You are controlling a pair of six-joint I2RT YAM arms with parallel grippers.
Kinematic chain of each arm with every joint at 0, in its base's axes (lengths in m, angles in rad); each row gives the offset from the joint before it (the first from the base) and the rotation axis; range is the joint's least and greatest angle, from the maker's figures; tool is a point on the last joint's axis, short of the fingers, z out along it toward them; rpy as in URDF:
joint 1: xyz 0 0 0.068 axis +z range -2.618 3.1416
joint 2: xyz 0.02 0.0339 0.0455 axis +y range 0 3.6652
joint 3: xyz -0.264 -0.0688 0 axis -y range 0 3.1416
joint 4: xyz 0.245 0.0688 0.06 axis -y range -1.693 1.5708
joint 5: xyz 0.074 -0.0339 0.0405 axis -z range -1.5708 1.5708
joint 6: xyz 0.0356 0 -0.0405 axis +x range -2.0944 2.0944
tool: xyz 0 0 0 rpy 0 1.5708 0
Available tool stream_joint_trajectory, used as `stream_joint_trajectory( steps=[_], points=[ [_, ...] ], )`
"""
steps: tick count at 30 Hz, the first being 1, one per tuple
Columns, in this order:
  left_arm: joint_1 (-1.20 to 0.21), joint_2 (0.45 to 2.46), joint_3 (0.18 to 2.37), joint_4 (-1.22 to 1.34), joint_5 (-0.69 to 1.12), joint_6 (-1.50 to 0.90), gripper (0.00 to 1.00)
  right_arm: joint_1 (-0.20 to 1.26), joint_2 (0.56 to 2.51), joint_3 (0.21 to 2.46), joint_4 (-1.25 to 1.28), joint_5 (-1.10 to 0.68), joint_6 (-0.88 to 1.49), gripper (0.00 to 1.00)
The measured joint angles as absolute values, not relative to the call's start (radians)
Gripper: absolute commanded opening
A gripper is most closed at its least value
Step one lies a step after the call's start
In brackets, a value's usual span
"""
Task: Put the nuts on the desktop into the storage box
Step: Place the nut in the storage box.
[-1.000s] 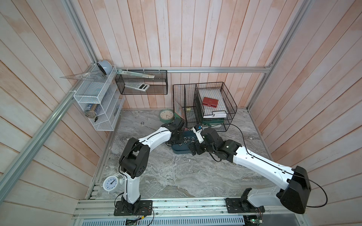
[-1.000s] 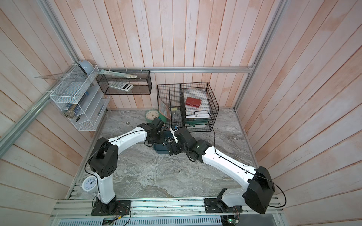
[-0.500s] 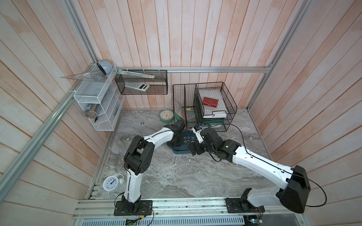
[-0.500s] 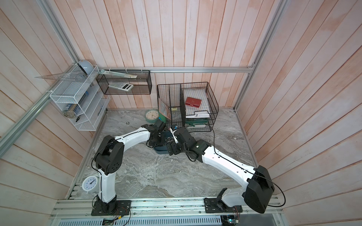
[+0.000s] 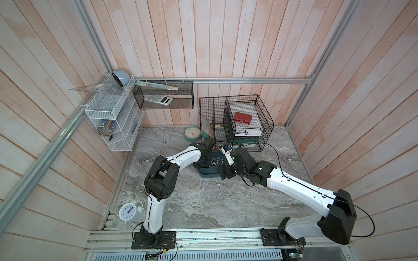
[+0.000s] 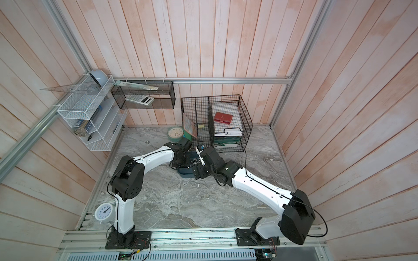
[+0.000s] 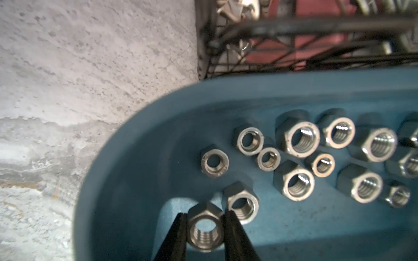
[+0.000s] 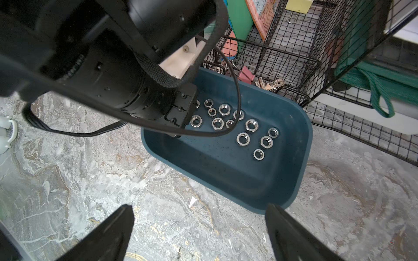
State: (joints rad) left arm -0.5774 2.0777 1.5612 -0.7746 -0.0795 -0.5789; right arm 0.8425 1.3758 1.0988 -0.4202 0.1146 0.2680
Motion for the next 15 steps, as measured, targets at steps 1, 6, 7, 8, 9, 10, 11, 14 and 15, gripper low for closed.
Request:
stream_joint_trajectory(
  steps=[1,6,7,8,9,10,11,14,15],
  points=[
    [-0.577,2.082,1.567,-0.776,-0.083,-0.577,0.24,0.842,1.377,1.099,-0.42,0.115,0.268,0.98],
    [-0.577,2.096,1.582,-0.782,-0.091,-0.569,0.24,0.842,1.378,1.099,-0.42,0.115,0.268,0.98],
    [-0.577,2.096,1.582,-0.782,-0.092,-0.568,0.28,0.842,1.378,1.099,-0.42,0.115,0.268,0.98],
    [-0.577,2.096,1.583,-0.783,-0.094,-0.567,0.32,0.841,1.378,1.099,-0.42,0.115,0.268,0.98],
    [-0.577,2.096,1.583,-0.784,-0.094,-0.565,0.37,0.841,1.378,1.099,-0.42,0.115,0.268,0.98],
    [-0.577,2.096,1.584,-0.785,-0.094,-0.561,0.42,0.841,1.378,1.099,-0.42,0.115,0.268,0.98],
    [-0.578,2.096,1.585,-0.788,-0.094,-0.558,0.47,0.841,1.378,1.099,-0.42,0.115,0.268,0.98],
    [-0.578,2.096,1.586,-0.791,-0.094,-0.559,0.49,0.841,1.379,1.1,-0.42,0.115,0.268,0.98],
    [-0.578,2.096,1.586,-0.79,-0.094,-0.559,0.49,0.841,1.379,1.1,-0.42,0.115,0.268,0.98]
  ],
)
